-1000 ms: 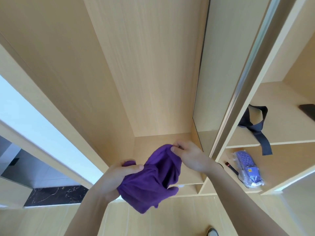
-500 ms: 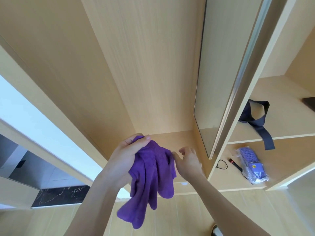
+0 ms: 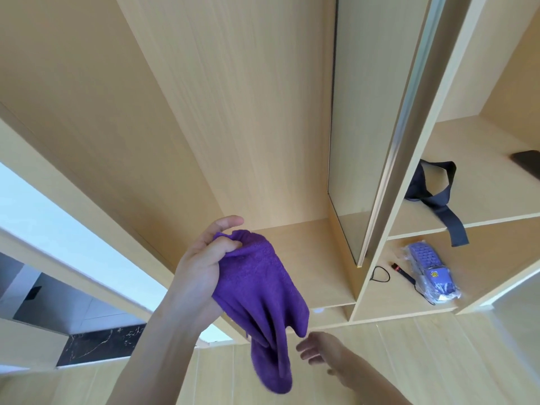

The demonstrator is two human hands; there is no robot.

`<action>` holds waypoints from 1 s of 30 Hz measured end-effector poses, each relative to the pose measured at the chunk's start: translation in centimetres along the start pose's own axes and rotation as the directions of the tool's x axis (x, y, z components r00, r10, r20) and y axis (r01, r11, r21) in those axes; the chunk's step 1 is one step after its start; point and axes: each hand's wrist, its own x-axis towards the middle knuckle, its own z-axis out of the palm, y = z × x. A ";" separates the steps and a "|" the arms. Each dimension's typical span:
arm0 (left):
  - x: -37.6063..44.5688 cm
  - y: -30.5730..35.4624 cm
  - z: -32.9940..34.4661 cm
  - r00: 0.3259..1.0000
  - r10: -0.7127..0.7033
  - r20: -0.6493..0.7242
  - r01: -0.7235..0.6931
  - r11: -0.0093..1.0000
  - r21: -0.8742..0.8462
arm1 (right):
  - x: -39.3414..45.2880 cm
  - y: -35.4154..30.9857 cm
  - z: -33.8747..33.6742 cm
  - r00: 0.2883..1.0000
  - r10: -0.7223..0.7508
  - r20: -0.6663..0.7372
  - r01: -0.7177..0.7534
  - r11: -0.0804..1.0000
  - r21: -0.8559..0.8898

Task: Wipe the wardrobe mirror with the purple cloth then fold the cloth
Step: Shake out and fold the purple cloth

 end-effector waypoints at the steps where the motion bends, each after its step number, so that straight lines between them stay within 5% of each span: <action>1: 0.1 0.1 0.0 1.000 -0.003 -0.003 0.003 1.000 0.002 | -0.4 -0.5 0.0 0.997 -0.025 0.072 0.028 0.999 -0.036; 4: 1.2 0.4 0.1 0.998 -0.050 -0.036 0.051 0.998 0.025 | -1.0 -2.4 1.1 0.965 -0.192 0.179 0.187 0.981 0.047; 7: 1.5 0.5 -0.5 0.997 -0.063 -0.034 0.061 0.997 -0.051 | -0.5 -4.7 1.9 0.955 -0.287 0.071 0.269 0.943 0.197; 10: 0.2 0.3 -2.0 0.998 -0.067 0.022 0.068 0.996 -0.061 | 0.7 -5.6 1.3 0.932 -0.352 -0.083 0.343 0.933 -0.109; 13: 0.1 -0.5 -3.5 0.987 -0.156 0.031 0.155 0.987 0.040 | 0.6 -6.3 0.0 0.896 -0.436 -0.088 0.315 0.762 -0.566; 18: -0.1 -2.7 -4.8 0.956 -0.291 -0.037 0.292 0.930 0.224 | -0.8 -7.7 -0.6 0.854 -0.510 -0.107 0.496 0.858 -0.132; 23: 0.3 -4.7 -6.3 0.923 -0.365 -0.120 0.384 0.872 0.303 | -0.9 -8.1 -0.9 0.883 -0.468 -0.035 0.461 0.851 0.252; 30: 0.1 -7.4 -8.9 0.903 -0.421 -0.079 0.424 0.851 0.311 | -2.3 -8.5 -3.1 0.889 -0.435 -0.143 0.458 0.849 0.264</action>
